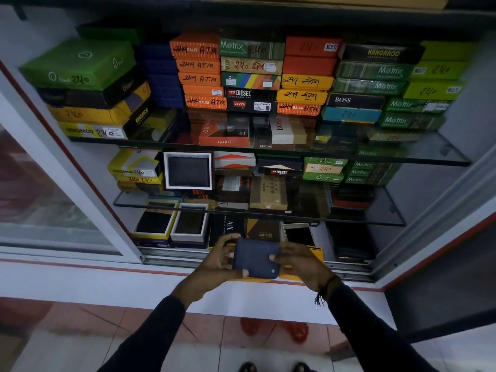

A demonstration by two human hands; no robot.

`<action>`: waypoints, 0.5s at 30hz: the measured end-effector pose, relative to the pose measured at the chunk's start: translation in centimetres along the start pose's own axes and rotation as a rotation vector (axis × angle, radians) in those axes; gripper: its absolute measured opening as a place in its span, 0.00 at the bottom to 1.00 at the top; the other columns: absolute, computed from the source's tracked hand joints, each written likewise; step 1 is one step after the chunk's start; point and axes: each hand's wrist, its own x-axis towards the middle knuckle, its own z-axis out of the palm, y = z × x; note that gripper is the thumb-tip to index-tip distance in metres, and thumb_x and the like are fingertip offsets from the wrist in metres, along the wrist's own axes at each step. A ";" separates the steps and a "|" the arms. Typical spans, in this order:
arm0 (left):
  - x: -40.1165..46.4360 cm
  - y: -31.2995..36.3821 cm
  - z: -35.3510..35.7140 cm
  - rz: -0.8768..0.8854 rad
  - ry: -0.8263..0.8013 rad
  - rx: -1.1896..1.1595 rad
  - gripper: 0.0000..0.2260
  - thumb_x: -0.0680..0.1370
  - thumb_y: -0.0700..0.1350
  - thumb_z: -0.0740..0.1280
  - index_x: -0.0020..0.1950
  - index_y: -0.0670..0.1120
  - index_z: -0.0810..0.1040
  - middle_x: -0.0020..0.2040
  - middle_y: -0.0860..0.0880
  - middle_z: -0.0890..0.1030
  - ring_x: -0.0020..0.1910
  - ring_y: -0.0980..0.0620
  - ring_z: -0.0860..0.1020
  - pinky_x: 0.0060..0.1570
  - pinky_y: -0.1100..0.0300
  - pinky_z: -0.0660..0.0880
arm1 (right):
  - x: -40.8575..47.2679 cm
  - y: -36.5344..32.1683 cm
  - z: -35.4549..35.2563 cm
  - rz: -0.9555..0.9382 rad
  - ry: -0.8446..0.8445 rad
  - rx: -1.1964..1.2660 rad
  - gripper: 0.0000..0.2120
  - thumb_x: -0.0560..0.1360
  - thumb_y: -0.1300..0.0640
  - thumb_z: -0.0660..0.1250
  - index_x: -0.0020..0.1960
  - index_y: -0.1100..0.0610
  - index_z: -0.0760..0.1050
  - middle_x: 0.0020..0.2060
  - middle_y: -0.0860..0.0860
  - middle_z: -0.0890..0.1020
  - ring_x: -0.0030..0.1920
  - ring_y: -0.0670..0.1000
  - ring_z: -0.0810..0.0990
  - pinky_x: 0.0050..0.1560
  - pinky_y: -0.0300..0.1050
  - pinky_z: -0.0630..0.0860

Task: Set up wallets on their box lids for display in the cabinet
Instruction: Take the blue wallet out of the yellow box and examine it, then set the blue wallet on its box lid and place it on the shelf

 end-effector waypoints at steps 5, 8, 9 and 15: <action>-0.5 -2.3 2.0 0.825 0.366 1.098 0.10 0.83 0.44 0.63 0.62 0.51 0.78 0.63 0.48 0.80 0.65 0.52 0.76 0.69 0.54 0.74 | -1.1 0.1 1.5 -0.751 0.413 -0.709 0.17 0.65 0.69 0.77 0.51 0.57 0.81 0.50 0.50 0.84 0.52 0.47 0.82 0.55 0.30 0.76; -0.5 -3.4 1.4 1.108 0.275 1.278 0.06 0.82 0.45 0.67 0.58 0.47 0.78 0.63 0.45 0.77 0.65 0.44 0.76 0.68 0.47 0.73 | -1.9 1.3 1.2 -0.998 0.473 -0.939 0.16 0.63 0.72 0.74 0.49 0.60 0.81 0.51 0.52 0.84 0.53 0.50 0.80 0.54 0.35 0.77; -0.7 -3.2 1.4 1.091 0.249 1.275 0.07 0.81 0.46 0.67 0.59 0.48 0.77 0.63 0.46 0.76 0.64 0.45 0.76 0.67 0.49 0.74 | -2.1 1.6 1.2 -1.012 0.468 -0.954 0.17 0.63 0.72 0.75 0.49 0.60 0.81 0.51 0.53 0.84 0.53 0.51 0.80 0.54 0.36 0.78; -0.5 -3.3 1.4 0.516 0.323 0.790 0.17 0.82 0.49 0.64 0.71 0.52 0.72 0.69 0.49 0.67 0.61 0.57 0.77 0.55 0.70 0.79 | -0.3 1.4 1.2 -0.585 0.389 -0.660 0.18 0.67 0.66 0.78 0.55 0.55 0.83 0.48 0.45 0.84 0.46 0.45 0.82 0.49 0.30 0.79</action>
